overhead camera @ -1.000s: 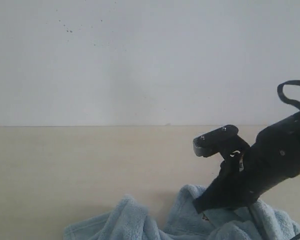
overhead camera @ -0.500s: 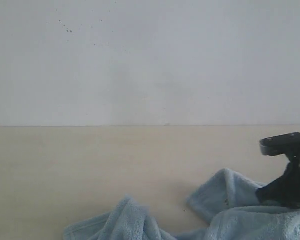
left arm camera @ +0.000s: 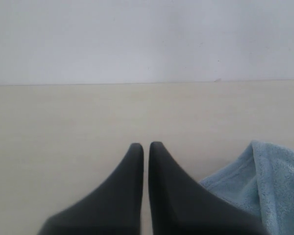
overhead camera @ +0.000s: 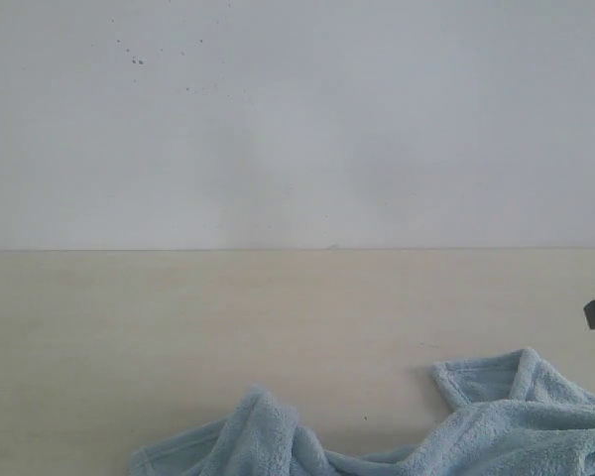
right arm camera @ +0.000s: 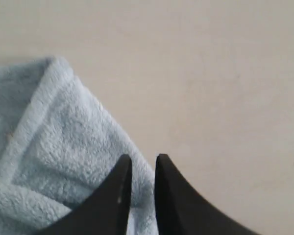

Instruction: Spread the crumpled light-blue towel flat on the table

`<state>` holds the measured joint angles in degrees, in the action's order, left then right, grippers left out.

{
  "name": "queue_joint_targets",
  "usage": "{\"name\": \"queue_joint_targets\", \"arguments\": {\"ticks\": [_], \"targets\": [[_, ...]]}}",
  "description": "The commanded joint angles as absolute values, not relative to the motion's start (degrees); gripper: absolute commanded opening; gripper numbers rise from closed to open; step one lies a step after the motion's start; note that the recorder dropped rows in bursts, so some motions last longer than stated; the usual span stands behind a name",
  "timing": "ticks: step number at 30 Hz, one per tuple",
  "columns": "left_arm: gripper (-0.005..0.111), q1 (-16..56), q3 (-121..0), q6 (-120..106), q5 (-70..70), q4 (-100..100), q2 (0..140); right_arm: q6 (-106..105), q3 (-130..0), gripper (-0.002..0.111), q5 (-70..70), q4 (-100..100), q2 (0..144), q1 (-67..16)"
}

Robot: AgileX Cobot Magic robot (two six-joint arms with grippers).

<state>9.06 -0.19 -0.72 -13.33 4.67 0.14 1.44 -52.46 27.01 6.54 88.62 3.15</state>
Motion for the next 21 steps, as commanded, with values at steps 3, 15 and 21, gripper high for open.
{"name": "queue_joint_targets", "arguments": {"ticks": [3, 15, 21], "targets": [[0.004, 9.2, 0.0, -1.0, -13.1, 5.2, 0.0, -3.1, -52.7, 0.036, 24.4, 3.9, 86.2, 3.4], [0.004, 9.2, 0.0, -1.0, -13.1, 5.2, 0.0, -12.8, -57.4, 0.049, 22.0, 0.0, 97.0, -4.5], [0.004, 9.2, 0.0, -1.0, -13.1, 5.2, 0.0, -12.8, -67.0, 0.049, 23.6, 0.0, 103.6, -9.9]]}}
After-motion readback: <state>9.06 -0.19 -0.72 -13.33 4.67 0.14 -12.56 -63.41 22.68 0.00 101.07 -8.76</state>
